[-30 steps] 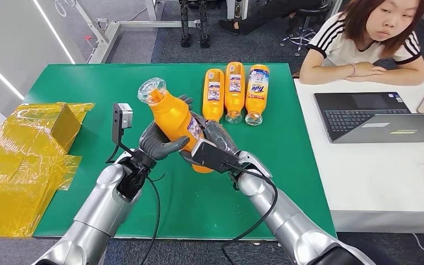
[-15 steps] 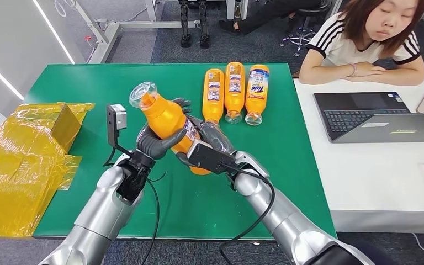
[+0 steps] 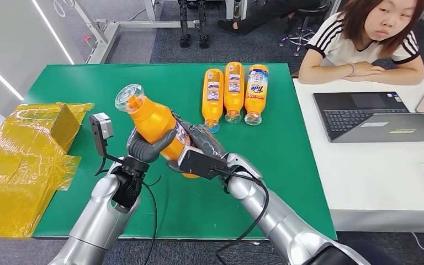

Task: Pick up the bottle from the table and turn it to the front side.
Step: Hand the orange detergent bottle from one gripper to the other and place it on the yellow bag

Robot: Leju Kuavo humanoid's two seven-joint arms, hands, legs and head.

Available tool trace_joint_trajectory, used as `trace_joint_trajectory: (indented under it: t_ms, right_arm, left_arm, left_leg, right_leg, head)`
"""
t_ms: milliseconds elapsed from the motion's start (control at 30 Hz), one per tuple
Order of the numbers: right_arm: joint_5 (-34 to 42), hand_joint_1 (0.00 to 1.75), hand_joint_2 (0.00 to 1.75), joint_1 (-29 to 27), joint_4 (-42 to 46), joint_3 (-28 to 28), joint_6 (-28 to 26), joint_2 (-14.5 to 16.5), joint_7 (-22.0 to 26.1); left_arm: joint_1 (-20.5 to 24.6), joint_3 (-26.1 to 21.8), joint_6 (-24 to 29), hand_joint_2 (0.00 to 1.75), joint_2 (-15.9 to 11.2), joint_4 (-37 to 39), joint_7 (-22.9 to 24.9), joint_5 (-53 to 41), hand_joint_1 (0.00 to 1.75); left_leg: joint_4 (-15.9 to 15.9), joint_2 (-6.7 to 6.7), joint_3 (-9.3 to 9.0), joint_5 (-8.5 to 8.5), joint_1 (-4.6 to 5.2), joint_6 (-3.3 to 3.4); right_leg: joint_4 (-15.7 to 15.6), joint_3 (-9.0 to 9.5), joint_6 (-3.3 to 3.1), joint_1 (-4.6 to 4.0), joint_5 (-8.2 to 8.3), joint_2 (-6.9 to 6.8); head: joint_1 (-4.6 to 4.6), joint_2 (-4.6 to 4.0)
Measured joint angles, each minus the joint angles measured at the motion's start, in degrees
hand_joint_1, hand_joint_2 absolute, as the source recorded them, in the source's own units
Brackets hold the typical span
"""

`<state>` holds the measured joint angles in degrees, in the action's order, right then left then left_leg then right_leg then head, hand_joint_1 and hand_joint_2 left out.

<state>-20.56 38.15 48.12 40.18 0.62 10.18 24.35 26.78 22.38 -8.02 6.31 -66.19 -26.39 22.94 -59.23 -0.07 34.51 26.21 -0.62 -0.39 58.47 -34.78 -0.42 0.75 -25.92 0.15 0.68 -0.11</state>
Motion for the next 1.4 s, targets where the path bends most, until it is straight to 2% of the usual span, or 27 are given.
trace_joint_trajectory:
  t_ms: [300, 500, 667, 900, 967, 1100, 1267, 1400]
  right_arm:
    - [2.7, 0.00, 1.75, -0.9, 1.2, 0.2, 1.1, -0.9, -0.6]
    - [7.3, 0.00, 1.75, -3.0, 4.8, -0.4, 2.4, -3.5, 0.1]
    - [11.9, 0.00, 1.75, -6.9, 11.3, -1.2, 2.3, -6.0, 1.7]
    - [18.2, 0.00, 1.75, -13.4, 19.6, -6.6, 0.2, -10.5, 3.0]
    - [18.6, 0.00, 1.75, -14.2, 21.1, -7.2, -0.2, -10.8, 3.4]
    - [19.5, 0.00, 1.75, -21.3, 33.2, -11.8, -2.8, -12.2, 5.5]
    - [17.8, 0.00, 1.75, -24.4, 39.2, -13.7, -3.8, -12.4, 5.5]
    - [17.1, 0.00, 1.75, -26.4, 42.6, -15.2, -4.0, -12.4, 5.6]
  left_arm:
    - [-1.0, 0.0, 1.0, 1.75, -0.6, -1.0, -0.7, -0.6, 1.71]
    - [-1.5, 0.2, 1.2, 1.75, -0.8, -2.0, -0.7, -1.2, 1.67]
    - [-2.2, 0.7, 1.3, 1.75, -0.8, -3.4, -1.0, -1.6, 1.67]
    - [-1.7, -1.3, 2.9, 1.75, -2.5, -5.0, -3.1, -1.2, 1.68]
    - [-1.7, -1.4, 2.9, 1.75, -2.6, -5.1, -3.2, -1.4, 1.66]
    - [-1.6, -1.8, 3.0, 1.75, -2.8, -5.1, -4.1, -2.7, 1.68]
    - [-1.3, -2.2, 2.6, 1.75, -2.4, -5.1, -4.1, -4.0, 1.64]
    - [-0.6, -2.4, 2.7, 1.75, -2.0, -4.7, -4.8, -7.2, 1.72]
  left_leg:
    - [0.0, 0.03, 0.01, 0.00, 0.00, 0.00]
    - [0.0, 0.05, 0.02, 0.01, 0.00, 0.00]
    - [0.0, 0.06, 0.04, 0.02, 0.00, 0.02]
    - [0.0, -0.21, 0.17, 0.01, 0.00, 0.03]
    - [0.0, -0.15, 0.16, 0.02, 0.00, 0.03]
    - [0.0, -0.11, 0.14, 0.03, 0.00, 0.04]
    - [0.0, -0.07, 0.14, 0.04, 0.00, 0.05]
    - [0.0, -0.08, 0.14, 0.03, 0.01, 0.05]
  right_leg:
    - [0.0, -0.06, 0.00, 0.00, 0.00, 0.05]
    - [0.0, -0.06, 0.00, 0.00, 0.00, 0.05]
    - [0.0, -0.07, 0.00, 0.00, 0.00, 0.05]
    - [0.0, -0.05, 0.01, 0.00, -0.01, -0.24]
    - [0.0, -0.06, 0.01, 0.00, 0.00, -0.18]
    - [0.0, -0.10, 0.00, 0.00, -0.01, -0.11]
    - [0.0, -0.11, 0.01, 0.00, -0.01, -0.09]
    - [0.0, -0.09, 0.01, 0.01, 0.00, -0.10]
  head:
    - [0.01, 0.00]
    - [0.01, 0.00]
    - [0.01, 0.00]
    - [-0.01, 0.00]
    - [-0.01, 0.00]
    - [0.02, 0.00]
    - [0.01, 0.00]
    - [0.01, 0.00]
